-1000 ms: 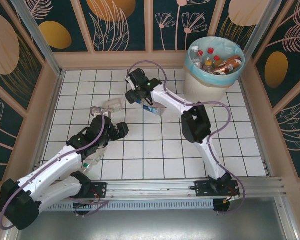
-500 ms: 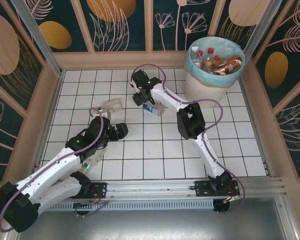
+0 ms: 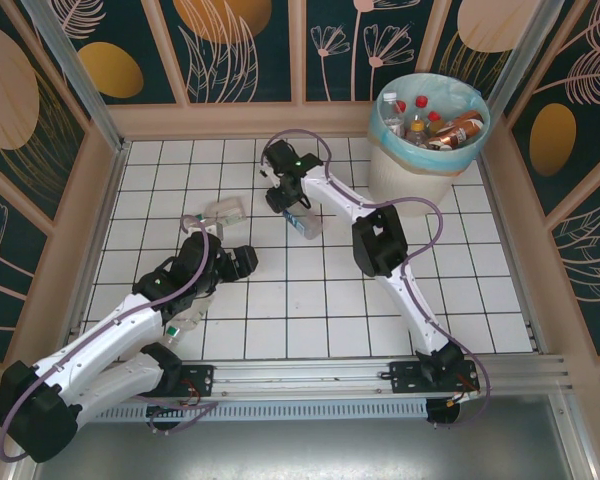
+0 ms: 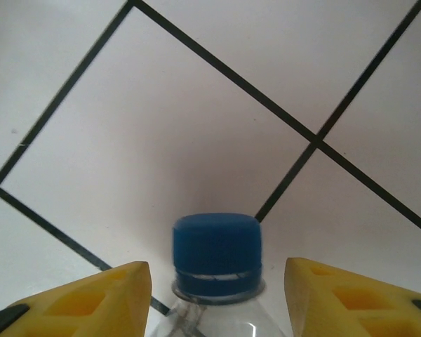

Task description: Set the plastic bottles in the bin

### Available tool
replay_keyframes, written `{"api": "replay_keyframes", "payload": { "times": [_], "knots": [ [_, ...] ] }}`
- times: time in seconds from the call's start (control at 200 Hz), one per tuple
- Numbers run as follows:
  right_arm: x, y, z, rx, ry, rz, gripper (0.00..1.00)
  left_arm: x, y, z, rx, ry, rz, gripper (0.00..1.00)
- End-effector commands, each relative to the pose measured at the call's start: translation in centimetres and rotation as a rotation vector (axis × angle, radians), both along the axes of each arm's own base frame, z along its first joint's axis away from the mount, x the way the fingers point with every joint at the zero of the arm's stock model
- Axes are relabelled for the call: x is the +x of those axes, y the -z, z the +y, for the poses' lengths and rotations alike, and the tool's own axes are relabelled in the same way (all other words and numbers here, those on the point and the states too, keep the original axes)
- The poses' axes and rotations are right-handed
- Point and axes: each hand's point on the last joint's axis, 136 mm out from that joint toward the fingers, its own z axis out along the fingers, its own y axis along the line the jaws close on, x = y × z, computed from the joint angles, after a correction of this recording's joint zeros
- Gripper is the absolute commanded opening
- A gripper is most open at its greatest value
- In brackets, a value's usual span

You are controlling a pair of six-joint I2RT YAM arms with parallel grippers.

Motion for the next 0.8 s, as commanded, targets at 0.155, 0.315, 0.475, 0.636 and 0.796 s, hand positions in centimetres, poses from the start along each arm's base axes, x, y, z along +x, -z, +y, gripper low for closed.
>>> {"api": "replay_keyframes", "payload": {
  "times": [0.155,0.315,0.475,0.636,0.796],
  "knots": [
    [-0.8,0.9,-0.6,0.045,-0.026,0.110,0.58,0.2,-0.4,-0.1,0.002,0.013,-0.032,0.87],
    [-1.6,1.1,-0.6,0.071,-0.037,0.162,0.53,0.3,-0.3,-0.1,0.001,0.008,-0.039,0.87],
    [-2.3,-0.2,-0.5,0.107,-0.049,0.203,0.48,0.4,-0.1,-0.3,-0.011,0.010,-0.036,0.87],
    [-2.4,-1.1,-0.6,0.125,-0.051,0.210,0.59,0.6,0.1,-0.6,-0.009,0.017,-0.036,0.87],
    [-1.8,-0.8,-0.4,0.136,-0.059,0.201,0.62,0.9,0.0,-1.0,-0.002,0.031,-0.031,0.87]
  ]
}}
